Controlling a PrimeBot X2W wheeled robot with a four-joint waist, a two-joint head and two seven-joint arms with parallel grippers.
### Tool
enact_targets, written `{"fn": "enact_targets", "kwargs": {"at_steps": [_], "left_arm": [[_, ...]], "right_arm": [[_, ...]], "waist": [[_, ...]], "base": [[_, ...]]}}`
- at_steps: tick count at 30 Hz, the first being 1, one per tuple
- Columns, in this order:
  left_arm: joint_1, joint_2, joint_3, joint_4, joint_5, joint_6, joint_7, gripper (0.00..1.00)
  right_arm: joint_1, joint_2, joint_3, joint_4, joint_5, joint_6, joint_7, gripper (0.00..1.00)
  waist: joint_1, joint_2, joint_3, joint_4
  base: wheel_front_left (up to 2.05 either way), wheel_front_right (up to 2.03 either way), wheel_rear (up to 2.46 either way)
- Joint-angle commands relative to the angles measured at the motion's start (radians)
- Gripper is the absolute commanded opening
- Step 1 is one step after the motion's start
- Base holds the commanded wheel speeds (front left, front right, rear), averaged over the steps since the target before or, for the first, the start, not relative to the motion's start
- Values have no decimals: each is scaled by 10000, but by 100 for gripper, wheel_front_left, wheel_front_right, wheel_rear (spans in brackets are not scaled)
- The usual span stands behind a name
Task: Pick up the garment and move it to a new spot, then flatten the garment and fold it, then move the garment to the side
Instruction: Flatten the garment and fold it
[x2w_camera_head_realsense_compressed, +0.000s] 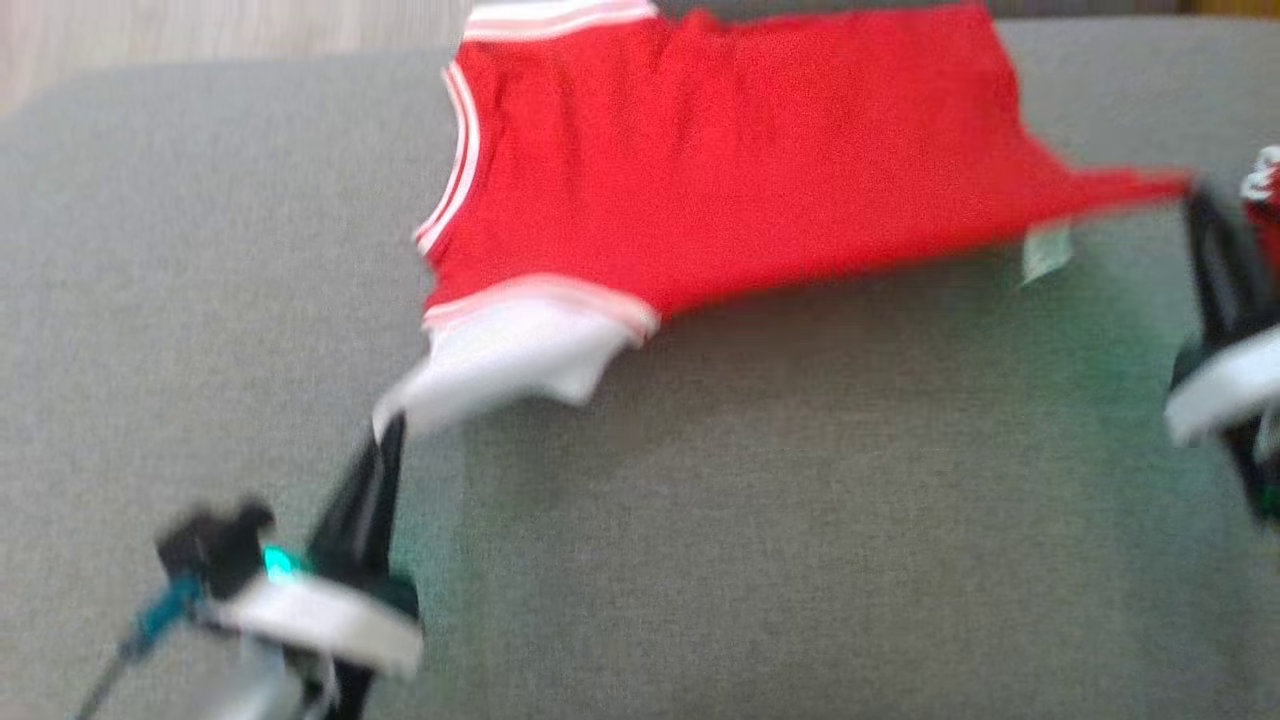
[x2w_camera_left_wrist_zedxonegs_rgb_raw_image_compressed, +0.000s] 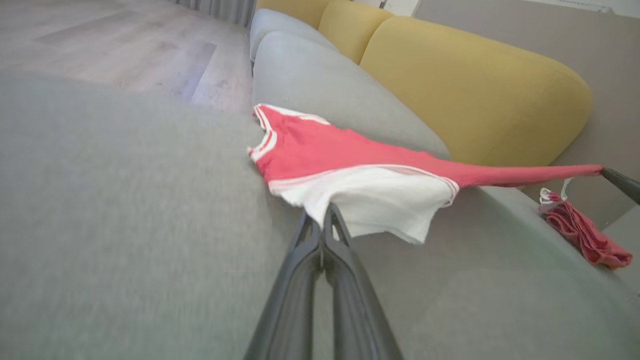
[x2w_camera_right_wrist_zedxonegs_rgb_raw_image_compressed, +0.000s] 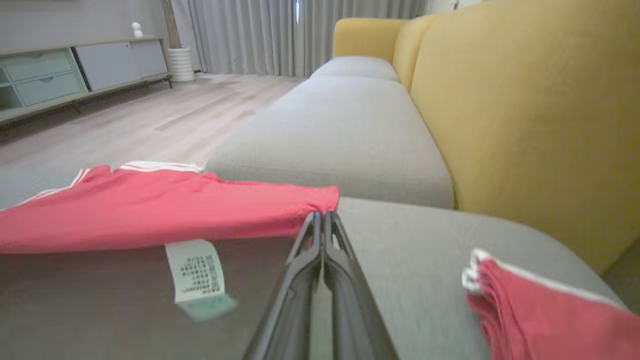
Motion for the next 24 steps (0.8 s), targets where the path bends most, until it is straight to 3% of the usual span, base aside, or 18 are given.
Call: {"fn": "enact_targets", "kwargs": {"at_steps": [1, 9, 15, 18, 24], "left_arm": [[194, 499, 368, -603, -103, 244, -120, 0], [2498, 484, 84, -1806, -586, 977, -21, 0], [3163, 556, 82, -2524, -949, 1149, 128, 0], [3065, 483, 322, -2865, -1240, 1090, 118, 0], [1674, -25, 701, -2508, -2002, 438, 372, 0]], "right_arm": [[637, -380, -146, -518, 16, 39, -109, 0], [3497, -360, -748, -1823, -125, 39, 38, 0], [4584, -300, -1260, -2763, -224, 39, 504, 0], [4751, -191, -1619, -3136, -306, 39, 775, 0], [4274, 124, -1737, -3259, -397, 39, 1250, 0]], "waist": [[3, -1, -410, -144], [3, -1, -1040, -236], [3, -1, -1243, -244], [3, -1, -1146, -187], [3, -1, -747, 31]], "base": [[0, 0, 0], [0, 0, 0], [0, 0, 0], [0, 0, 0], [0, 0, 0]]}}
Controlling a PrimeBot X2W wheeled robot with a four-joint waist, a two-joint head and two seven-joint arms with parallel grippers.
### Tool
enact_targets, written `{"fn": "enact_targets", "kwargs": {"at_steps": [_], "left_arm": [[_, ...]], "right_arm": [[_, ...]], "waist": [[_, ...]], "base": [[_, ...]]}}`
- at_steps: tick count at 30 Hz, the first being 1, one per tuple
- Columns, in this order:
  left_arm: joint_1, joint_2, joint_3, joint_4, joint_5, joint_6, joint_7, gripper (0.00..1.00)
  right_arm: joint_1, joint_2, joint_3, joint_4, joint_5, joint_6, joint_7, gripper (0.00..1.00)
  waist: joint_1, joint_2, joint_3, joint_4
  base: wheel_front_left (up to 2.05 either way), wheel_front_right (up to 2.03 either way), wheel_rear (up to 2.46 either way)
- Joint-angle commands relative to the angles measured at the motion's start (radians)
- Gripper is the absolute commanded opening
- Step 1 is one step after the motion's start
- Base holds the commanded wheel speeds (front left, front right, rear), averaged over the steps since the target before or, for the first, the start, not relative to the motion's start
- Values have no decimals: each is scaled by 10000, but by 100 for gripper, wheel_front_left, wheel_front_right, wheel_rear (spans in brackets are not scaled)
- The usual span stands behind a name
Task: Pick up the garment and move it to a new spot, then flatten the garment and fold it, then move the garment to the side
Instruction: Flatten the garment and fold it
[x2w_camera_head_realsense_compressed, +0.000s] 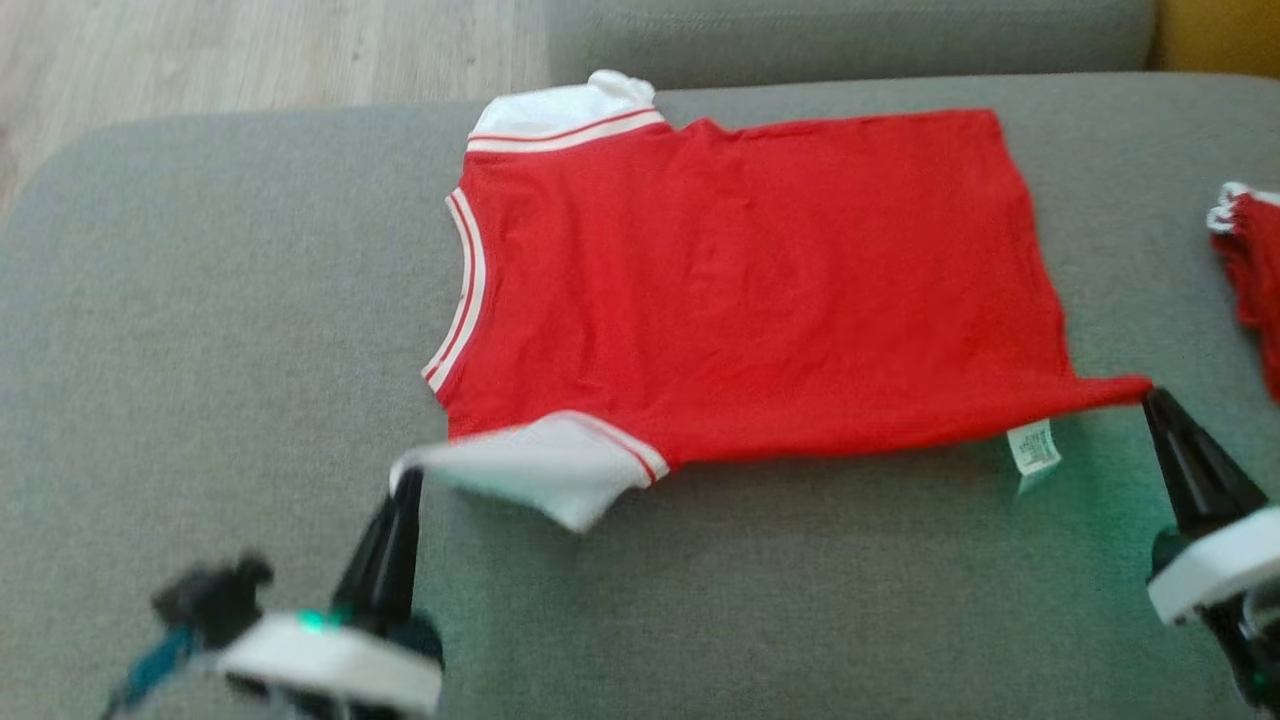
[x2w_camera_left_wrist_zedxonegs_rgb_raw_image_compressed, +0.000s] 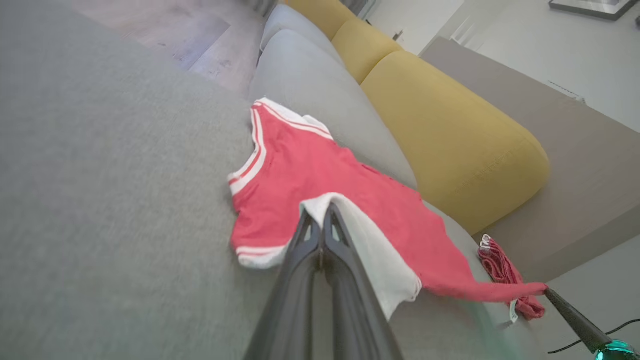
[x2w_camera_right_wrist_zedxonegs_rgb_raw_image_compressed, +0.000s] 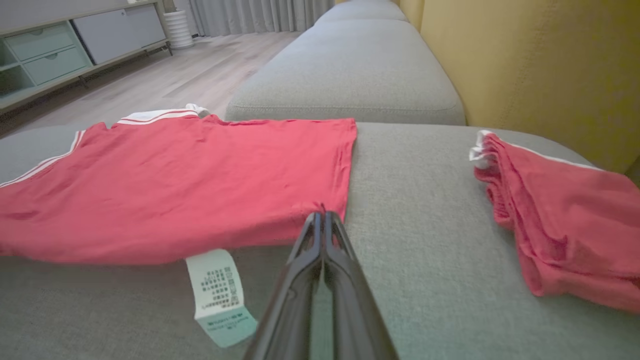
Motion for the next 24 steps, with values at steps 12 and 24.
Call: {"fn": "enact_targets", "kwargs": {"at_steps": [12, 24], "left_arm": [[-4722, -745, 320, 2414, 956, -629, 59, 0], [-7670, -1416, 8, 5452, 1419, -1152, 24, 47]], "right_arm": [[-2949, -30, 299, 1118, -485, 39, 0, 0], [-5479, 114, 1306, 3036, -591, 39, -403, 0]], "waist": [[0, -1, 1463, 94], [0, -1, 2523, 83]], "base": [[0, 0, 0], [0, 0, 0]]}}
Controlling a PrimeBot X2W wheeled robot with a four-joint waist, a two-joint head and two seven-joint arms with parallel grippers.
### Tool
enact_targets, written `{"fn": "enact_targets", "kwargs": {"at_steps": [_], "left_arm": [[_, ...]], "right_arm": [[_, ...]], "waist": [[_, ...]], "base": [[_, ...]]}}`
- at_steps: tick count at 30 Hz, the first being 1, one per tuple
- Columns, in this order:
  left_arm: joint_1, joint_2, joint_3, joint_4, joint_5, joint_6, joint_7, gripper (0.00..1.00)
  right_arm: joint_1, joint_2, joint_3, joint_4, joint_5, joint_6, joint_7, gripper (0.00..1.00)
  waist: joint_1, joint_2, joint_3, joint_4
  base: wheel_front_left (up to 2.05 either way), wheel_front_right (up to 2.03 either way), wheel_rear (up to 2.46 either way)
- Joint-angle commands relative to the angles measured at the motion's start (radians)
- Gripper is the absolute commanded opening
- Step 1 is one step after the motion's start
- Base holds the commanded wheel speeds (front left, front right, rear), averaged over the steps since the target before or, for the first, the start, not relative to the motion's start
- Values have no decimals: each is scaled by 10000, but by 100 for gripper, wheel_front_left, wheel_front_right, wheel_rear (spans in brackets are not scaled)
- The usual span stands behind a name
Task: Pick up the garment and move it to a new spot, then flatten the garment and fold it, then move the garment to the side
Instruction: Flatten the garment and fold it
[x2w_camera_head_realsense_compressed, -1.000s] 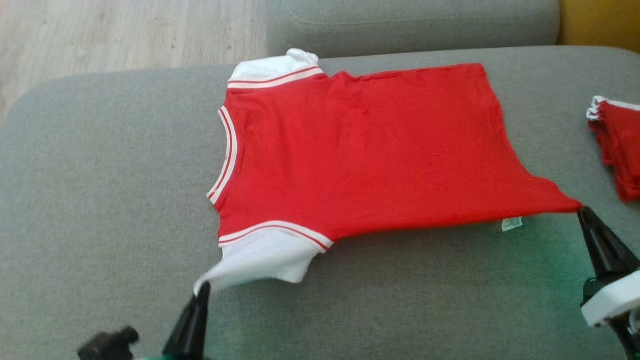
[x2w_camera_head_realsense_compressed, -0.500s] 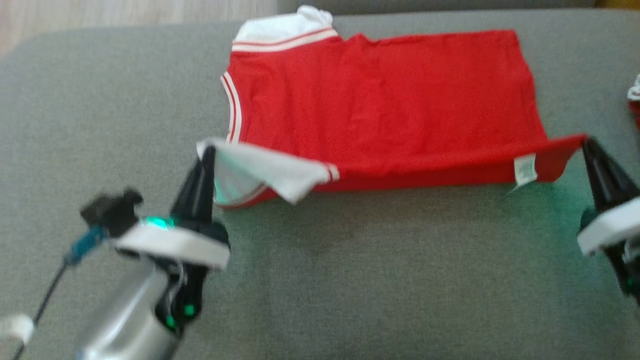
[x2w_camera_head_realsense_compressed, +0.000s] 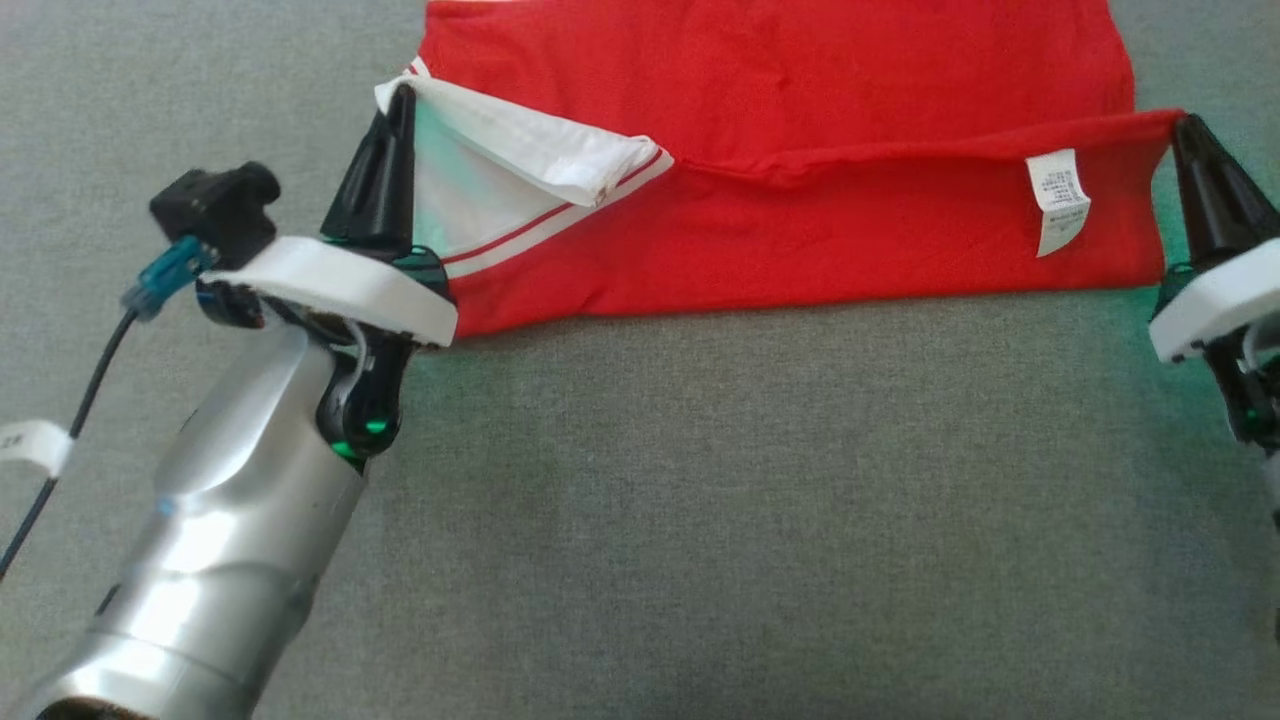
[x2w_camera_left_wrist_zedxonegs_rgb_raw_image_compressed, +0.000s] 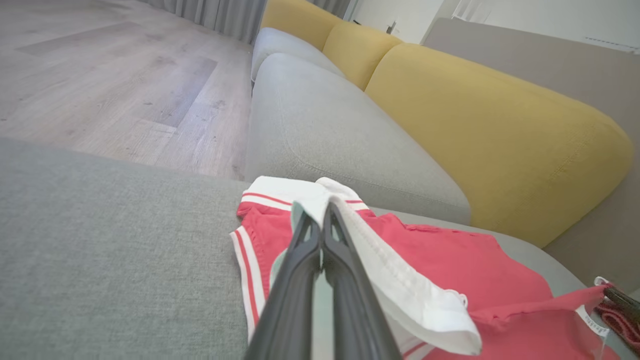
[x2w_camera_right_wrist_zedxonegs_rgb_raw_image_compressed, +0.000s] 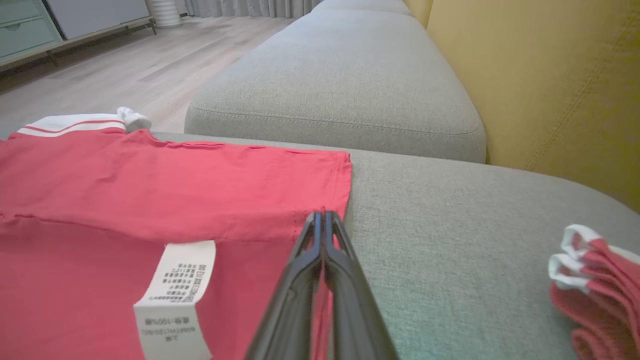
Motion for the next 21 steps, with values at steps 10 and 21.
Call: {"fn": "enact_targets", "kwargs": {"at_steps": [10, 21], "left_arm": [[132, -39, 422, 651, 1207, 384, -638, 100], [2373, -490, 742, 1106, 3747, 2407, -607, 100]], "right_arm": [[-432, 390, 307, 1159, 75, 39, -907, 100], [511, 792, -14, 1154, 123, 39, -1118, 100]], "waist": [[-4, 0, -130, -93], [-4, 0, -470, -191]], "base": [[0, 0, 0], [0, 0, 0]]}}
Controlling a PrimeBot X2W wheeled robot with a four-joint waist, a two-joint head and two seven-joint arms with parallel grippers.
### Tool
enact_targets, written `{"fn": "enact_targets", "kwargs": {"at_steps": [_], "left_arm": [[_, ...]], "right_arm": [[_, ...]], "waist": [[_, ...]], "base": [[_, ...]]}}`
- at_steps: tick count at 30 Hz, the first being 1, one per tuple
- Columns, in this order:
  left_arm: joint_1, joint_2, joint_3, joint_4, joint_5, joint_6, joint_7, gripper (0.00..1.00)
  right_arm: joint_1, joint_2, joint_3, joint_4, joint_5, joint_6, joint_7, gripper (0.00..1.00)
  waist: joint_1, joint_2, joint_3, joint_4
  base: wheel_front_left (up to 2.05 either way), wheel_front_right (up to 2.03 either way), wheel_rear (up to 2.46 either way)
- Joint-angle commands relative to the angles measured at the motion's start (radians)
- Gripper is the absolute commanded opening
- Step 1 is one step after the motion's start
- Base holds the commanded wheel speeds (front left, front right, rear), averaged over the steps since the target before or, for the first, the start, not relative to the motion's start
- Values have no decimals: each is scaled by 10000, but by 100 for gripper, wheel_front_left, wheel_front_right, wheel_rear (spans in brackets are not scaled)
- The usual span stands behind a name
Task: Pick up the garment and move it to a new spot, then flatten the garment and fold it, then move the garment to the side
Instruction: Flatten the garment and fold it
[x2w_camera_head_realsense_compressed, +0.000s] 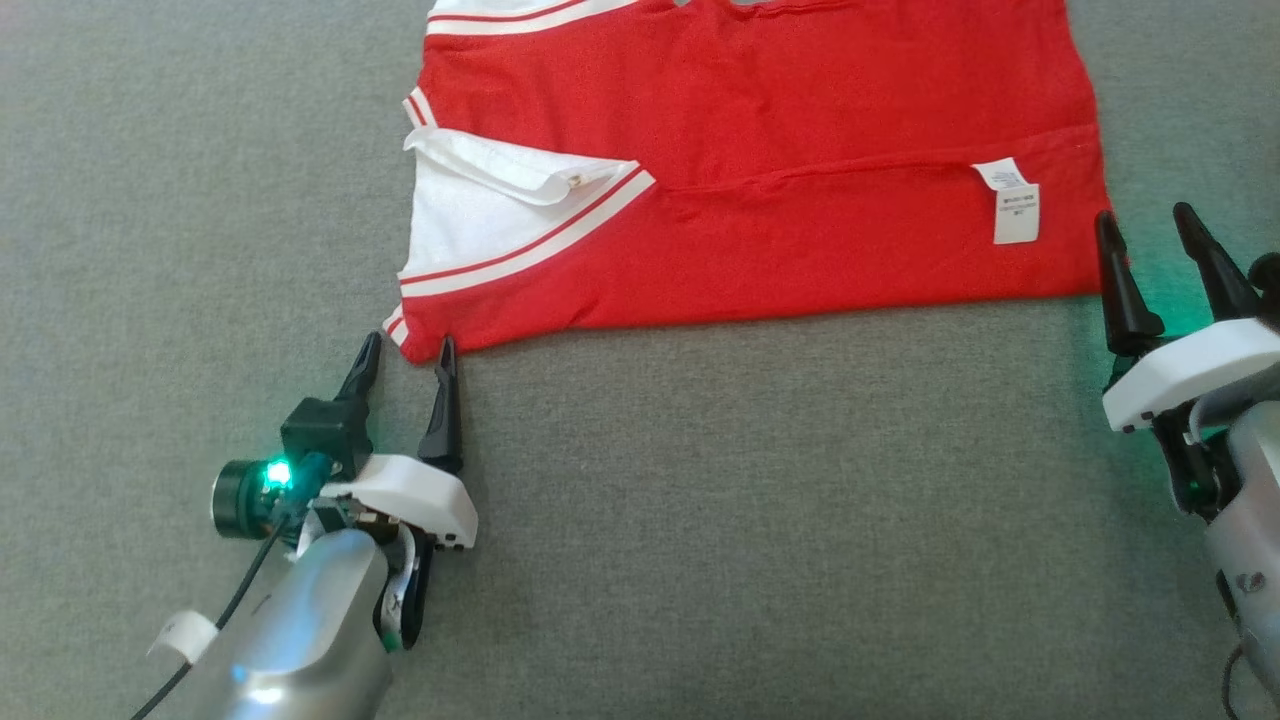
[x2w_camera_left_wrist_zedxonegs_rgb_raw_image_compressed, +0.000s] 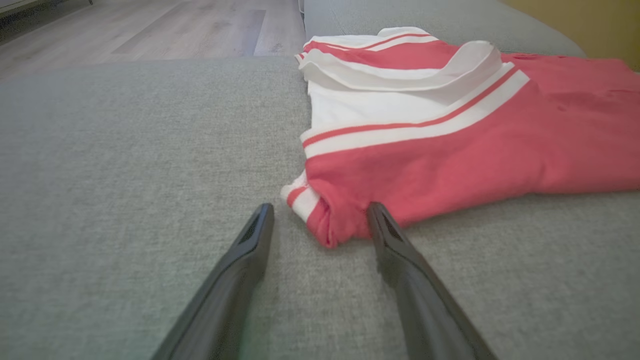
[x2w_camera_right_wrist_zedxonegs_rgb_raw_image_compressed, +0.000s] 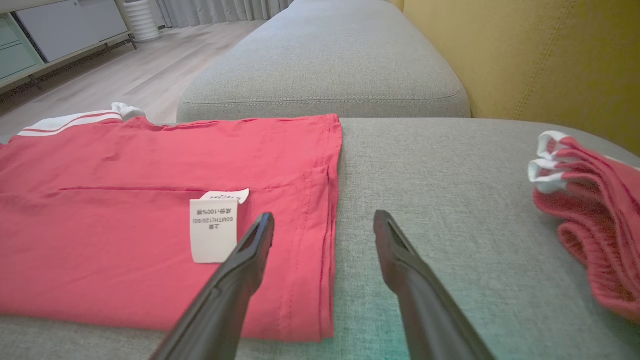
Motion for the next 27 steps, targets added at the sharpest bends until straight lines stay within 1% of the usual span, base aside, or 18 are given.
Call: {"fn": "enact_targets", "kwargs": {"at_steps": [1, 4, 6, 7, 8, 9, 13, 19, 20, 21, 23, 24, 25, 27], "left_arm": [[-386, 158, 322, -71, 46, 67, -39, 100], [-503, 83, 264, 425, 11, 72, 151, 100], [-585, 23, 236, 671, -40, -4, 207, 100], [-618, -13, 221, 765, -65, -58, 204, 89], [-644, -39, 190, 854, -80, -134, 201, 37], [-657, -79, 192, 919, -127, -219, 184, 0], [-662, -174, 216, 1045, -245, -453, 93, 0], [-645, -114, 352, 904, -290, -668, -35, 0], [-644, -99, 354, 876, -268, -678, -45, 0], [-642, -88, 358, 838, -244, -681, -54, 0], [-613, -89, 373, 779, -229, -716, -67, 0], [-598, -91, 379, 743, -221, -739, -73, 0], [-580, -92, 381, 704, -209, -766, -77, 0], [-540, -104, 374, 649, -179, -815, -84, 0]], "right_arm": [[14, -73, 53, -248, 9, 39, -133, 100], [-5, -13, 69, -245, -28, 39, -135, 100], [-16, 20, 74, -236, -62, 39, -136, 100], [-13, 32, 78, -221, -77, 39, -137, 100], [0, 49, 85, -160, -77, 39, -137, 100], [17, 72, 89, -50, -72, 39, -137, 100], [76, 261, 48, 581, 133, 39, 240, 100], [-9, 486, -88, 1605, 336, 39, 844, 100], [-29, 518, -71, 1766, 364, 39, 980, 73], [-48, 566, -55, 1928, 426, 39, 1160, 57], [-89, 650, 84, 2088, 556, 39, 1493, 31], [-110, 654, 162, 2103, 630, 39, 1600, 3], [-134, 638, 230, 2105, 697, 39, 1662, 0], [-184, 571, 347, 2109, 811, 39, 1724, 0]], "waist": [[2, 0, -22, -53], [2, 0, -56, -127], [2, 0, -92, -167], [2, 0, -119, -177], [2, 0, -158, -181], [2, 0, -200, -175], [2, 0, -442, -71], [2, 0, -740, 151], [2, 0, -776, 184], [2, 0, -807, 212], [2, 0, -857, 257], [2, 0, -872, 276], [2, 0, -886, 290], [2, 0, -920, 326]], "base": [[0, 0, 0], [0, 0, 0], [0, 0, 0], [0, 0, 0], [0, 0, 0], [0, 0, 0], [0, 0, 0], [0, 0, 0], [0, 0, 0], [0, 0, 0], [0, 0, 0], [0, 0, 0], [0, 0, 0], [0, 0, 0]]}}
